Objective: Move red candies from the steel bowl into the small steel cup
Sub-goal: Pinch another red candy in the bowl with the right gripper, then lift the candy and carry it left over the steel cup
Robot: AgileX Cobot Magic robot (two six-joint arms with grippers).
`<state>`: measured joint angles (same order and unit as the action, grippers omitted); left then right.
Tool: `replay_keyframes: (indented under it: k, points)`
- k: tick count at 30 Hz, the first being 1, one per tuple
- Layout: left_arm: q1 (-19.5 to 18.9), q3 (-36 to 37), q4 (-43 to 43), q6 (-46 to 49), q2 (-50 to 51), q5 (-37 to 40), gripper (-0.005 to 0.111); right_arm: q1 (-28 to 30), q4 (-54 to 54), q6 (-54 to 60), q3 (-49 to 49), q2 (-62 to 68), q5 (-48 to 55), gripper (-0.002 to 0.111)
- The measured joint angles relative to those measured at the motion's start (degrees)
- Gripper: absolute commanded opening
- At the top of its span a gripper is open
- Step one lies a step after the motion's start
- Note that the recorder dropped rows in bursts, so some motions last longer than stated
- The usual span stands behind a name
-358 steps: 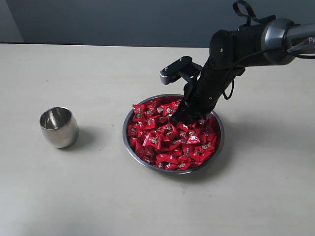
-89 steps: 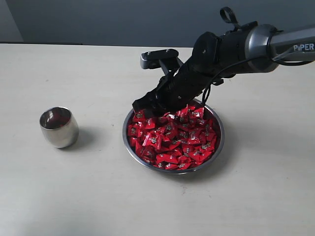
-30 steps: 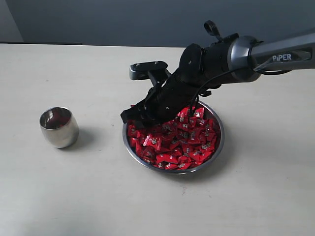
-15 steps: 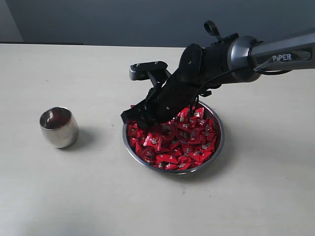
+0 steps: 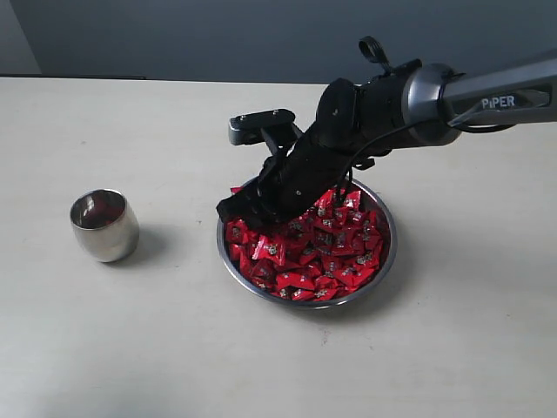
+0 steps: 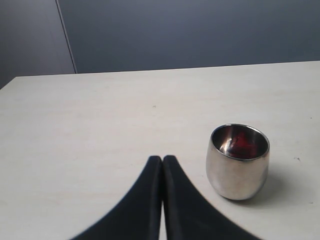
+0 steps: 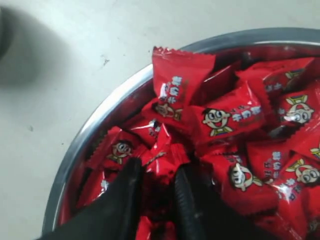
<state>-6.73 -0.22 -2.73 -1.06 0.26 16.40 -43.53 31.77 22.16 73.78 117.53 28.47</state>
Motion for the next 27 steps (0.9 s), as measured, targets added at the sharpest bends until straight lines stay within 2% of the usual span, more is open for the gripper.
replay_keyframes:
  k: [14,22,27]
  points:
    - [0.0,0.0,0.0,0.0,0.0,0.0,0.0,0.0,-3.32,-1.52,3.73,0.0,1.4,0.012]
    - [0.0,0.0,0.0,0.0,0.0,0.0,0.0,0.0,-15.8,-11.3,4.03,-4.04,2.02,0.012]
    - [0.0,0.0,0.0,0.0,0.0,0.0,0.0,0.0,-17.71,-12.94,4.03,-5.04,3.35,0.012]
